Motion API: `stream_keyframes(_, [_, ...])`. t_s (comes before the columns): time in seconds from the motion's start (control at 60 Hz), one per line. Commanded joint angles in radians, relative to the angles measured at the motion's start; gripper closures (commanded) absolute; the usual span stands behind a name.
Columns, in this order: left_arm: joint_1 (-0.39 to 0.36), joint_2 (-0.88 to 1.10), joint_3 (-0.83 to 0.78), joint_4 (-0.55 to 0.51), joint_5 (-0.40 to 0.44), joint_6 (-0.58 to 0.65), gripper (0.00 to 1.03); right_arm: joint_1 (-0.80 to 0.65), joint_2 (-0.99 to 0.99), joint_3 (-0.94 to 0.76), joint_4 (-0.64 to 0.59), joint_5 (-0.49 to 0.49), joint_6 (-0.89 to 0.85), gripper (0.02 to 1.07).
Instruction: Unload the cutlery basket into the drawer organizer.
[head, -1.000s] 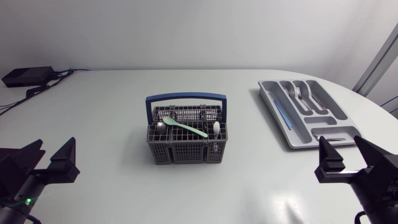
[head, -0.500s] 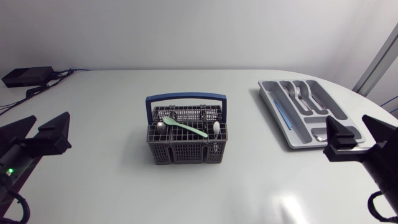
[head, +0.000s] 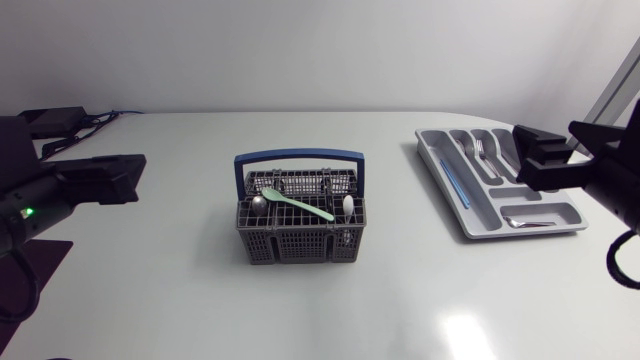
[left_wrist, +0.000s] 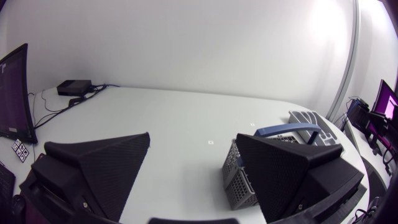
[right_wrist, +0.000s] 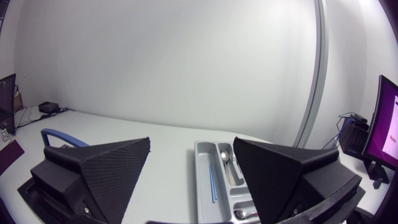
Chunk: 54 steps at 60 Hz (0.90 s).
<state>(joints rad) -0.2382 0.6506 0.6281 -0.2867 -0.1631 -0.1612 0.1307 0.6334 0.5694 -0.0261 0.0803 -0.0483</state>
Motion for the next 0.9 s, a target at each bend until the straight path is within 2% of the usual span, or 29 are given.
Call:
stream_keyframes(0.0, [-0.044, 0.063, 0.071, -0.040, 0.005, -0.011, 0.06, 0.046, 0.066, 0.090, -0.064, 0.024, 0.021, 0.12])
stream_keyframes(0.083, [-0.069, 0.107, 0.105, -0.066, 0.016, -0.009, 0.06, 0.093, 0.137, 0.168, -0.155, 0.036, 0.021, 0.12])
stream_keyframes(0.217, [-0.069, 0.198, 0.171, -0.111, 0.042, 0.017, 0.06, 0.152, 0.259, 0.300, -0.298, 0.036, 0.019, 0.12])
stream_keyframes(0.417, [-0.115, 0.279, 0.237, -0.163, 0.050, 0.078, 0.04, 0.268, 0.370, 0.406, -0.393, 0.035, 0.019, 0.12])
stream_keyframes(0.517, [-0.148, 0.345, 0.269, -0.221, 0.059, 0.092, 0.04, 0.337, 0.419, 0.445, -0.428, 0.033, 0.019, 0.12])
stream_keyframes(0.7, [-0.177, 0.408, 0.283, -0.246, 0.066, 0.109, 0.05, 0.471, 0.531, 0.521, -0.489, 0.019, 0.016, 0.12])
stream_keyframes(0.767, [-0.182, 0.417, 0.298, -0.266, 0.068, 0.109, 0.05, 0.489, 0.571, 0.554, -0.517, -0.020, 0.016, 0.11])
stream_keyframes(0.883, [-0.184, 0.423, 0.309, -0.281, 0.100, 0.118, 0.05, 0.480, 0.643, 0.604, -0.554, -0.183, 0.015, 0.11])
